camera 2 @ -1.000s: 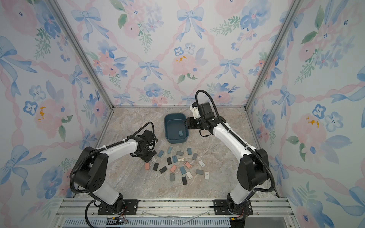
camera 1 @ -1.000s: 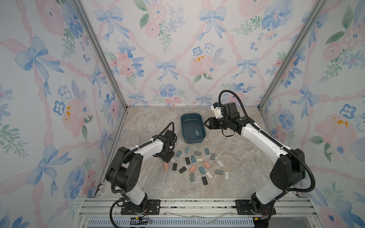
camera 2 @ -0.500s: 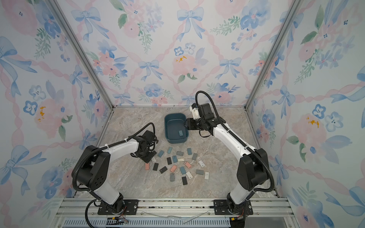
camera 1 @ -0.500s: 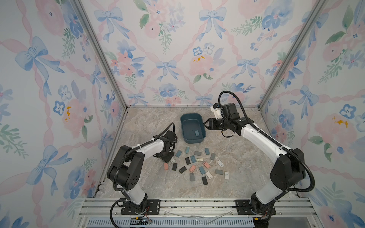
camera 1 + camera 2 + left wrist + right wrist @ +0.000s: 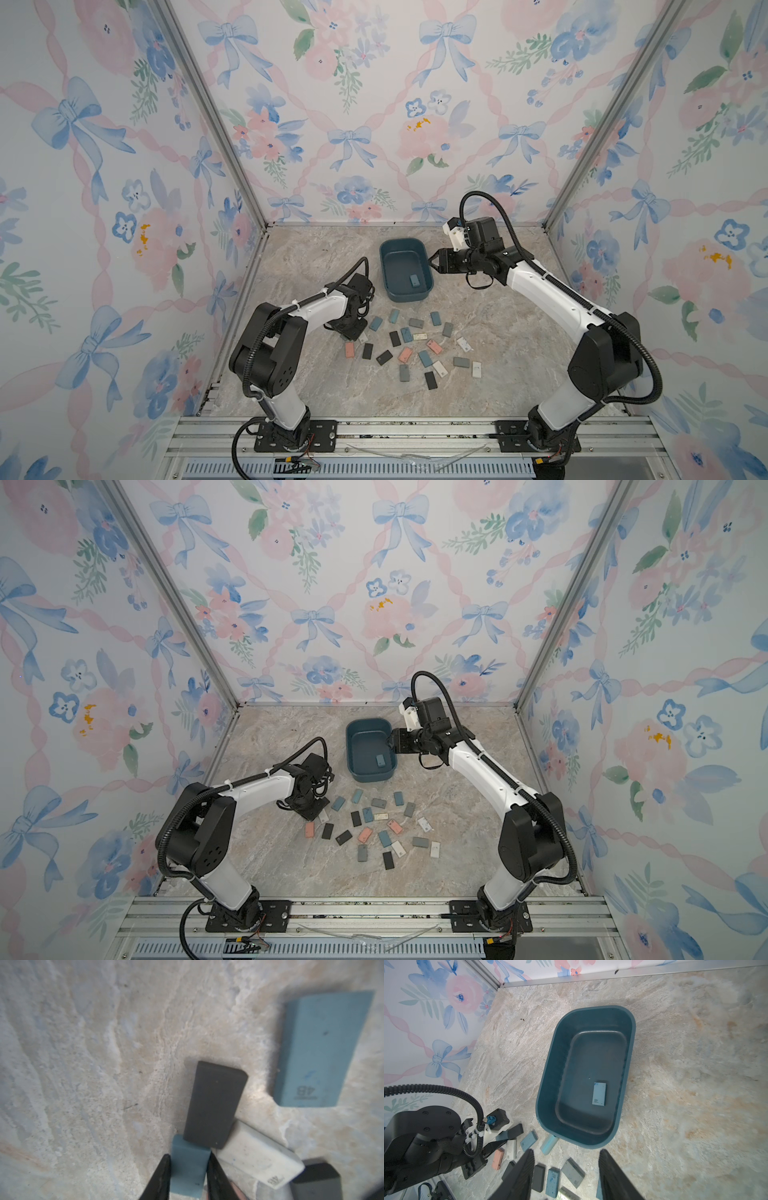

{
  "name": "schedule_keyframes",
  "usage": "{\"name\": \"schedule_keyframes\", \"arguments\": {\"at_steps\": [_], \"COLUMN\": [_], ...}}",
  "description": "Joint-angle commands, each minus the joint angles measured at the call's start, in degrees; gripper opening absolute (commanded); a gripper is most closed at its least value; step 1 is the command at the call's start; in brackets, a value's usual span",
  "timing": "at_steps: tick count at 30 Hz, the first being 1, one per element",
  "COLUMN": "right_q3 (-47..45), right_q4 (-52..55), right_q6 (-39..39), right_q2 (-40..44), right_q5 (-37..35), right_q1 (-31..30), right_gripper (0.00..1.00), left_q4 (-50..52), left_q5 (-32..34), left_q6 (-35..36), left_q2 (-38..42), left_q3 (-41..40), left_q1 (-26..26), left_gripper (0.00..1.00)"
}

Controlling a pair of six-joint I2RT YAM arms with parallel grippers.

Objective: Put the eraser in the storage box
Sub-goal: Pick up the eraser from the center of the board.

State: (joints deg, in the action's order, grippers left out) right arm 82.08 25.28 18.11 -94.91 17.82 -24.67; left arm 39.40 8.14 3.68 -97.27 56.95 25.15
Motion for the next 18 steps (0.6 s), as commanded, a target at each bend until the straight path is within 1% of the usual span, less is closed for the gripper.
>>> {"name": "schedule_keyframes", "arguments": {"at_steps": [1,5,7,18], "right_q3": [-0.9,-1.0,-1.0,-1.0], "right_q4": [-0.8,-0.8,-0.8,-0.9], "right_q6": [1.0,0.9,0.9,1.2], "right_q2": [1.9,2.0,2.0,2.0], "right_q5": [0.8,0.5,0.5,0.7], "right_q1": [0.6,0.6,0.6,0.6], "right_gripper": [0.53,0.53,0.53,0.53], "left_q4": [0.9,1.0,1.0,1.0], "left_q5": [0.6,-0.6,-0.8,-1.4], "left_q6": [-1.8,-2.0,-2.2,-3.3], "left_q2": [-2.6,-1.8,-1.0,1.9], "left_q3": [0.3,0.4,0.3,0.2], "left_q1": [-1.6,-1.9,-2.0,-2.3], "left_gripper": [0.29,0.28,0.26,0.26]}}
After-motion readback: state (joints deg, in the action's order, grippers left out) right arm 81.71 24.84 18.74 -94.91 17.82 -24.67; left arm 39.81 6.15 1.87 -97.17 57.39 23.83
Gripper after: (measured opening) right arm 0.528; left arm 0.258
